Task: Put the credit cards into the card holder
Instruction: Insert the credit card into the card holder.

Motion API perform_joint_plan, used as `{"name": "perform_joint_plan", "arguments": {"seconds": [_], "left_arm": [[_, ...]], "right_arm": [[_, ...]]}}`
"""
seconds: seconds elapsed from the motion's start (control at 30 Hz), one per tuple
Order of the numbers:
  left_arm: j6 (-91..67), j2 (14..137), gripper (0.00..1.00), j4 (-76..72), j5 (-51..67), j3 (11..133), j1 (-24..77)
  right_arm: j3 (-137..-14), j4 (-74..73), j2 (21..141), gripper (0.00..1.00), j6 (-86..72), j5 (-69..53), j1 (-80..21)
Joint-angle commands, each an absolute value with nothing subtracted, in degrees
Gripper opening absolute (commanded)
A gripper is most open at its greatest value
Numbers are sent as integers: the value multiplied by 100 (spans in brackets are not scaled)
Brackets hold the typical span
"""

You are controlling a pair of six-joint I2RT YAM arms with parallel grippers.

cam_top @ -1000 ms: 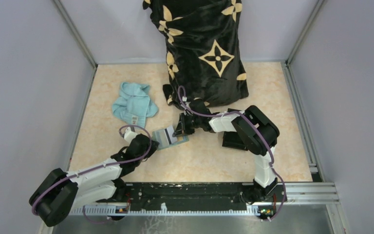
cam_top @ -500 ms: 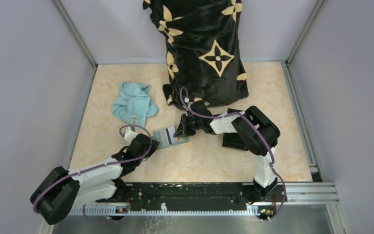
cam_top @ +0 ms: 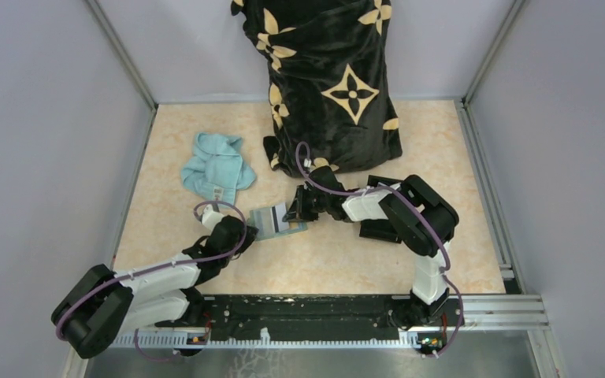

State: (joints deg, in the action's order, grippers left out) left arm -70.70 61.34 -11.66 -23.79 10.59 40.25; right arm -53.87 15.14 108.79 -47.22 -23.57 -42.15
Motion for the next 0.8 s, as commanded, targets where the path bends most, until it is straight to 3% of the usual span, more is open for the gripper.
{"name": "perform_joint_plan", "arguments": {"seconds": [0.0,0.77], "left_arm": [[-7026,6305,20,-1136,-2159,1109,4034],[-7005,6548,16,-1384,-1881,1048,4034]], "right_arm": [[-5375,1460,10671,0,-4800,-1867,-4421],[-5101,1164,10240,0,-5008,-739,-4658]]}}
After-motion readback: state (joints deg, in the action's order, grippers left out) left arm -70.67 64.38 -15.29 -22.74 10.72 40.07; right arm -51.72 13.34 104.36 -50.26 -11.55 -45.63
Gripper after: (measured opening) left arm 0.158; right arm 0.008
